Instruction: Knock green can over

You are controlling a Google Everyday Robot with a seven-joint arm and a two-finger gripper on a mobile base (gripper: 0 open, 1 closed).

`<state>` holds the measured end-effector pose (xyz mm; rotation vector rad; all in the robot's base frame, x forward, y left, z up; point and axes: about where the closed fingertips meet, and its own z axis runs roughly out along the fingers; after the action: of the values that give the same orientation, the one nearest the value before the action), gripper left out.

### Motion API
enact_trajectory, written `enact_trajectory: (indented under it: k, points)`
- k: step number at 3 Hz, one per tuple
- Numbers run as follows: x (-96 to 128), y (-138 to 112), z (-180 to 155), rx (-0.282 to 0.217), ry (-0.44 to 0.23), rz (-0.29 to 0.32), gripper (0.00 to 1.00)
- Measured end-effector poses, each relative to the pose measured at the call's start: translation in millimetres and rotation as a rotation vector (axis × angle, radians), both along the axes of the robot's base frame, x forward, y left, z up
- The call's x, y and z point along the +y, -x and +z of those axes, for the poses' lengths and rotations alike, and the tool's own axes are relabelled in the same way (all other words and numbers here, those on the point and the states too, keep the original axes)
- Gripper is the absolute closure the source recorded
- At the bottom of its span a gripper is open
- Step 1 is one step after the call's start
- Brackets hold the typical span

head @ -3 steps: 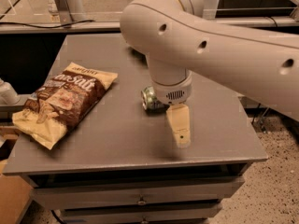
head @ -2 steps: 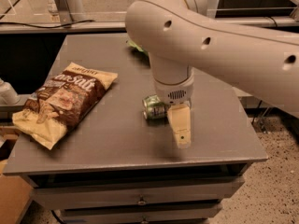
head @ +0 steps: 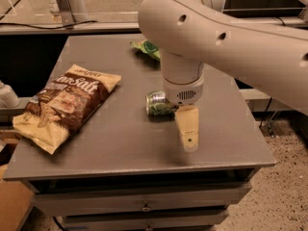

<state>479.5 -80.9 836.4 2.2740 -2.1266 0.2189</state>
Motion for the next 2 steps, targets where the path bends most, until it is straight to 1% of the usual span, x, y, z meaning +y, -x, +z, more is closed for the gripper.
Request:
enact_trajectory:
  k: [1,2]
  points:
    - [-3.8,-4.1,3.8,-0.005,-0.053,-0.028,0.00]
    - [-10.1,-14.7,19.2,-0.037,-0.136,-0.077,0.00]
